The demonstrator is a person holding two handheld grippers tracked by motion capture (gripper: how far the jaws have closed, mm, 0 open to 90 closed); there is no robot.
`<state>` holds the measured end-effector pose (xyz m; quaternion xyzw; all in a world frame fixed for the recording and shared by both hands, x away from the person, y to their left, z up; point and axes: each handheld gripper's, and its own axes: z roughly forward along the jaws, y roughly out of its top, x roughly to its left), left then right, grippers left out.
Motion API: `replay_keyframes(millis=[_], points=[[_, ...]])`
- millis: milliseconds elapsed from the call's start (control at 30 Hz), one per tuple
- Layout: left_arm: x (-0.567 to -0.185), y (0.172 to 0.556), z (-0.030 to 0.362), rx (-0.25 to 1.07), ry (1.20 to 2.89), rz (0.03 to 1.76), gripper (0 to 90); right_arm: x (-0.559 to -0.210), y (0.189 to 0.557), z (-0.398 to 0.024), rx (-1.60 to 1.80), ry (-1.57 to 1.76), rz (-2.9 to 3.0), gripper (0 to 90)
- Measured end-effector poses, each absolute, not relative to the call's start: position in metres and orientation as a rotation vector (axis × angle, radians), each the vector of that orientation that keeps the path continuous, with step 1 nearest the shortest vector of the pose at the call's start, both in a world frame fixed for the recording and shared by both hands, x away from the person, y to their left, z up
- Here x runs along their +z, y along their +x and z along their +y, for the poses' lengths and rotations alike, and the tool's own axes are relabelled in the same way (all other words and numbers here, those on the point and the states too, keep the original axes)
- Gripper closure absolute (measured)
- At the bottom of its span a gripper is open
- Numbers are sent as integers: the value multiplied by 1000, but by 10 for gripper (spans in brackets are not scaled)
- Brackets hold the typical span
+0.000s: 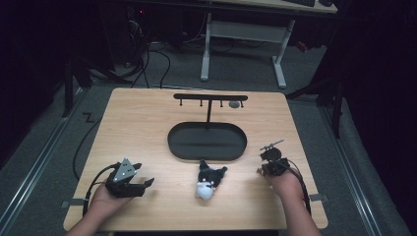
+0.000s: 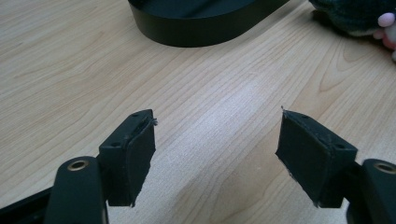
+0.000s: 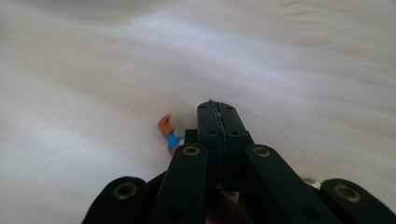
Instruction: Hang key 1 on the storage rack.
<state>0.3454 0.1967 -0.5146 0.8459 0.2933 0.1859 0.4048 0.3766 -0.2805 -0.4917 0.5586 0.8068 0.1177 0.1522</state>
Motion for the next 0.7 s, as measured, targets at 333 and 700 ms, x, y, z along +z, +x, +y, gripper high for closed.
replay_keyframes(millis=[333, 700], points=[[-515, 344, 193, 460, 2148, 734, 279, -468, 303, -297, 514, 1557, 2238, 899], [-515, 345, 192, 457, 2141, 745, 279, -496, 299, -344, 402, 1725, 2170, 899]])
